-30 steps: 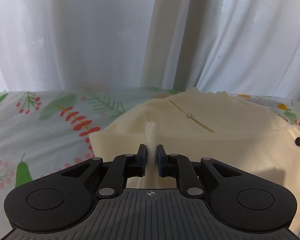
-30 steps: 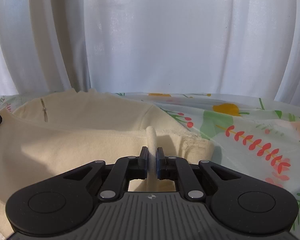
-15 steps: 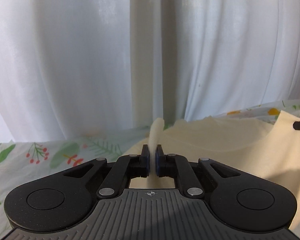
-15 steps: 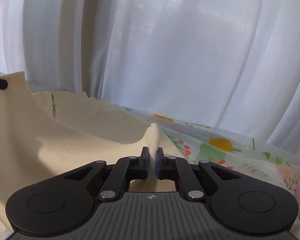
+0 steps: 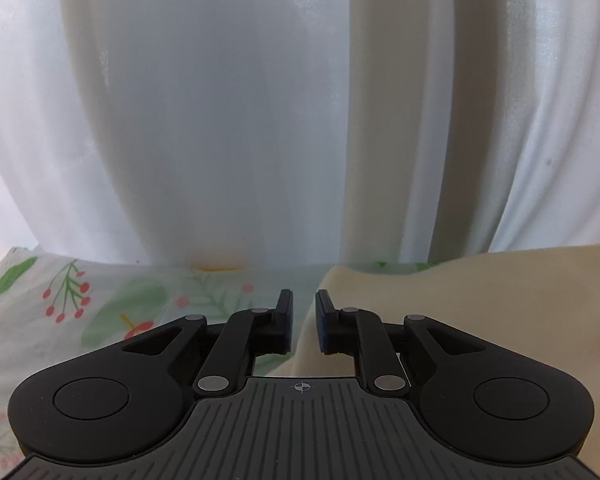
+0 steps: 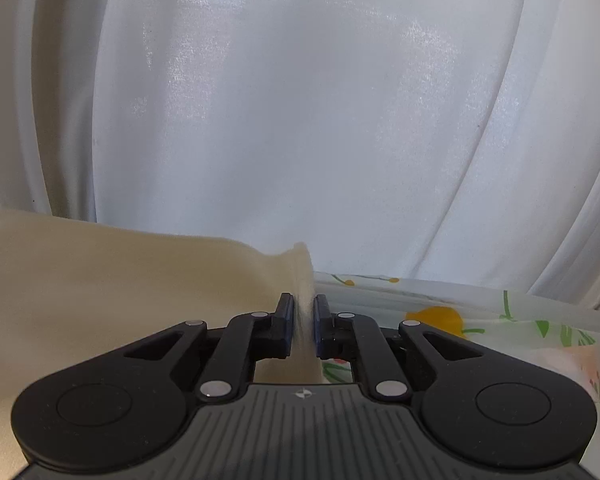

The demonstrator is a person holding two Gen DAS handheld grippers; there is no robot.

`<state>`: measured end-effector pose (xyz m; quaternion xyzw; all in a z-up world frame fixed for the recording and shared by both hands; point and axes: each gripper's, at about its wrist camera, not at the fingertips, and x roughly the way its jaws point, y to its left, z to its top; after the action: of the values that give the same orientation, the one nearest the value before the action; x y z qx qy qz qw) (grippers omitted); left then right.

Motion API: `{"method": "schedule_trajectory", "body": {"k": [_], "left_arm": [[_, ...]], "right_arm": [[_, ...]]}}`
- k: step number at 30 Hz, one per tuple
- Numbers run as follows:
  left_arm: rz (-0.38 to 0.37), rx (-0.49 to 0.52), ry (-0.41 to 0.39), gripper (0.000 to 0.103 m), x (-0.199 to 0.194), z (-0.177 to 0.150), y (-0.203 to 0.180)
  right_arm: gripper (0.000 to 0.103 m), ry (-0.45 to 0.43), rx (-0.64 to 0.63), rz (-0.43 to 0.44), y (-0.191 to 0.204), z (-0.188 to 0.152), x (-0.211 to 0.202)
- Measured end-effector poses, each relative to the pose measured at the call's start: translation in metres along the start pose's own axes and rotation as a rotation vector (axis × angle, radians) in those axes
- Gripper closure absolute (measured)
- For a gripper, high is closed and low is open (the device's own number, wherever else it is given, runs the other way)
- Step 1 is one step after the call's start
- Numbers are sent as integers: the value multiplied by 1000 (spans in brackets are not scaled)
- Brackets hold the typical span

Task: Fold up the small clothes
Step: 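Fold the hem over toward the collar and open both tools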

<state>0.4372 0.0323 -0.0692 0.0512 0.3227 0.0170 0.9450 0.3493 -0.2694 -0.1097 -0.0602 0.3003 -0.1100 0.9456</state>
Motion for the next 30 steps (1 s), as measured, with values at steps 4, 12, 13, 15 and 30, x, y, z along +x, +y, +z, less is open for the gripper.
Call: {"method": "schedule_trajectory", "body": {"k": [4, 12, 13, 15, 30], "left_arm": [[-86, -105, -7, 60, -32, -18, 30], [-221, -226, 73, 51, -101, -82, 72], [-228, -229, 87, 52, -103, -86, 74], [-246, -229, 109, 58, -106, -92, 73], [-380, -388, 126, 90, -125, -89, 96]], "right_arm": [[76, -45, 52, 51, -14, -14, -46], [63, 75, 317, 202, -62, -94, -124], [63, 85, 334, 210, -64, -100, -126], [62, 97, 370, 223, -67, -112, -129], [88, 111, 471, 305, -79, -106, -135]]}}
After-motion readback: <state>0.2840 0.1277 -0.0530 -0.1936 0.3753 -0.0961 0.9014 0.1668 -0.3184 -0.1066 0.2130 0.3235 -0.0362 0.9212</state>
